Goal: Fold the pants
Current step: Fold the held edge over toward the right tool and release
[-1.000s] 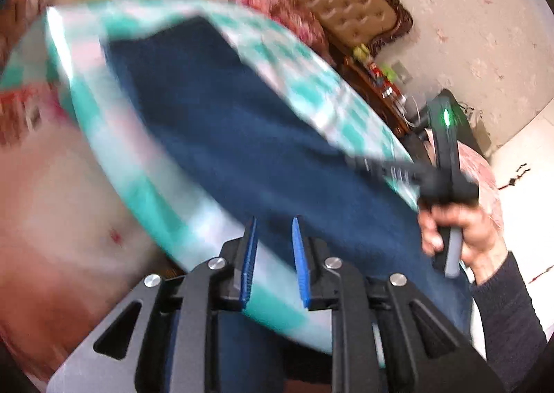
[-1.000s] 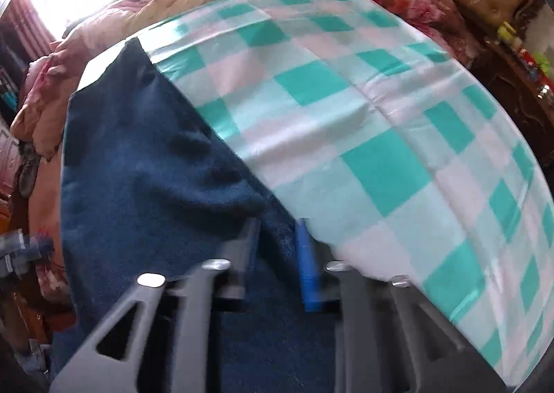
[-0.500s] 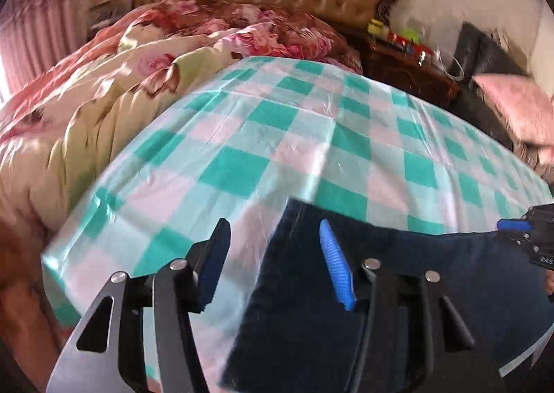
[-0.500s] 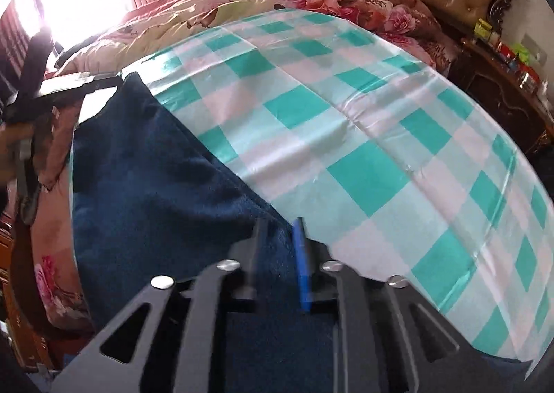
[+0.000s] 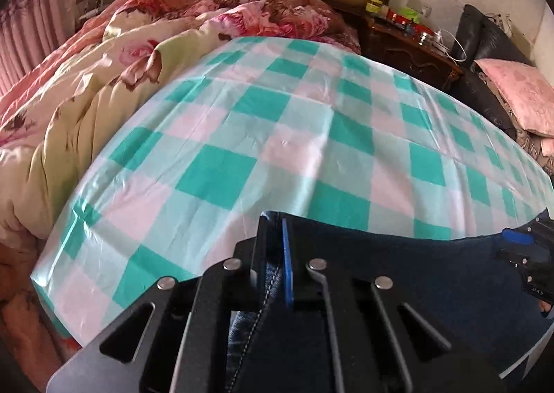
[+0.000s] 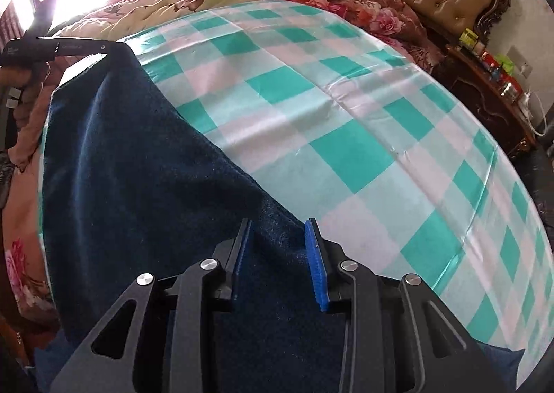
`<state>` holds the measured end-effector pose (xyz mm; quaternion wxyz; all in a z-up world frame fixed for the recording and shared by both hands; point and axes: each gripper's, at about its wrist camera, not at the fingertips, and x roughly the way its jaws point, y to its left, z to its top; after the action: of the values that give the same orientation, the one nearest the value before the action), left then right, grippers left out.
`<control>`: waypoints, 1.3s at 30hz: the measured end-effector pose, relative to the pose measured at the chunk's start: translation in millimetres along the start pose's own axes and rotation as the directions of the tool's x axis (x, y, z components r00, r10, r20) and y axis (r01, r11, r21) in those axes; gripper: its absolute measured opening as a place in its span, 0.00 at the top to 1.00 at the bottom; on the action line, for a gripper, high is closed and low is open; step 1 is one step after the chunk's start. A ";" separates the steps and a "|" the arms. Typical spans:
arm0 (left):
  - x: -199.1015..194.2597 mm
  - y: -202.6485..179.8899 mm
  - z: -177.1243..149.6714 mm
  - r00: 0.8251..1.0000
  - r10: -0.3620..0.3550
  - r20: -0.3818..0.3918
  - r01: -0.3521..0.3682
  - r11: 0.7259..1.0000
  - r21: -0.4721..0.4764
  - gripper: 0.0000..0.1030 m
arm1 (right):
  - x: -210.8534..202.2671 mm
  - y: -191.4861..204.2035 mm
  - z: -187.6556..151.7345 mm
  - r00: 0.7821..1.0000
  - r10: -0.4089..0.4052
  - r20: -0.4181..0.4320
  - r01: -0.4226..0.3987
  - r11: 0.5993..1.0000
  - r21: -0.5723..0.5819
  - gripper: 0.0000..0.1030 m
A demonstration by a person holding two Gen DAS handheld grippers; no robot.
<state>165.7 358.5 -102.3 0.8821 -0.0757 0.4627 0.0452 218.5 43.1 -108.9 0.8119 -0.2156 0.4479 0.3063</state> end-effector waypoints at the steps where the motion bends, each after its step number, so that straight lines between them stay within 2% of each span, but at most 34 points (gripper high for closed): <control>1: -0.1 0.4 -1.2 1.000 0.006 0.002 -0.006 1.000 -0.004 0.87 | -0.1 0.6 -0.4 1.000 -0.009 0.004 0.009 1.000 -0.001 0.69; 2: -1.6 1.1 -2.0 0.999 0.033 0.010 -0.033 0.999 -0.008 0.84 | 0.0 0.5 -1.0 1.000 -0.012 0.009 0.012 1.000 0.003 0.69; 3: -3.9 2.2 -2.5 0.998 0.062 0.021 -0.061 0.998 -0.015 0.73 | 0.2 0.0 -1.1 1.000 -0.013 0.012 0.013 1.000 0.008 0.69; 4: -8.6 2.5 -3.7 0.997 0.075 0.036 -0.075 0.997 -0.022 0.70 | 0.5 -1.0 -1.3 1.000 -0.015 0.014 0.015 1.000 0.017 0.67; 8: -46.6 -12.0 -17.3 0.988 0.058 0.145 -0.059 0.998 0.000 0.70 | 0.9 -2.5 -1.9 0.999 -0.024 0.024 0.024 0.999 0.033 0.66; 11: -69.2 -38.2 -43.2 0.980 -0.042 0.193 0.033 0.998 0.050 0.76 | 1.6 -3.2 -2.1 0.999 -0.026 0.031 0.024 0.998 0.049 0.66; 14: -65.4 -73.8 -78.8 0.985 -0.091 0.146 0.070 0.987 0.142 0.76 | 1.4 -2.2 -3.0 0.999 -0.036 0.040 0.034 0.998 0.056 0.66; 17: -52.2 -93.3 -106.2 0.992 -0.077 0.100 0.055 0.978 0.199 0.76 | 1.0 -1.9 -3.9 0.998 -0.043 0.044 0.040 0.997 0.065 0.64; 19: -40.7 -93.4 -118.9 0.996 -0.052 0.073 0.037 0.981 0.190 0.77 | 0.3 -1.3 -4.1 0.998 -0.052 0.042 0.049 0.996 0.071 0.64; 22: -38.5 -86.0 -127.2 0.995 -0.026 0.096 0.010 0.986 0.168 0.76 | -8.4 0.5 -6.1 0.996 -0.080 0.050 0.076 0.993 0.086 0.62; 23: -36.6 -85.1 -127.4 0.995 -0.017 0.100 0.000 0.986 0.167 0.76 | -16.4 1.0 -8.2 0.994 -0.085 0.066 0.078 0.992 0.098 0.59; 25: -37.6 -80.7 -130.1 0.994 -0.002 0.109 -0.014 0.988 0.154 0.76 | -33.5 1.6 -14.5 0.990 -0.088 0.109 0.073 0.988 0.135 0.45; 28: -44.3 -79.6 -135.9 0.990 0.037 0.136 -0.054 0.991 0.120 0.76 | -61.8 3.7 -35.2 0.985 -0.075 0.156 0.039 0.974 0.224 0.43; 31: -59.3 -90.9 -146.8 0.987 -0.003 0.164 -0.010 0.997 0.081 0.76 | -74.4 11.5 -60.1 0.986 -0.034 0.164 -0.014 0.959 0.283 0.43; 33: -64.3 -109.1 -158.4 0.988 -0.070 0.141 0.062 0.996 0.061 0.76 | -76.3 22.4 -78.0 0.988 -0.031 0.151 -0.016 0.955 0.297 0.43; 35: -68.1 -128.3 -168.3 0.982 -0.111 0.152 0.101 0.993 0.068 0.76 | -72.3 28.0 -90.1 0.992 -0.023 0.126 -0.019 0.947 0.322 0.43; 37: -70.8 -144.7 -176.4 0.976 -0.143 0.163 0.130 0.987 0.090 0.76 | -63.0 33.3 -98.0 0.996 -0.051 0.073 0.024 0.944 0.328 0.43; 39: -65.9 -156.6 -183.3 0.977 -0.155 0.148 0.140 0.985 0.105 0.76 | -58.5 37.9 -102.6 0.994 -0.091 0.059 0.070 0.951 0.300 0.42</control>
<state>3.4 171.5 -136.4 0.9191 -0.0644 0.3870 -0.0365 107.2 -11.5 -113.4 0.8624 -0.0979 0.4503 0.2096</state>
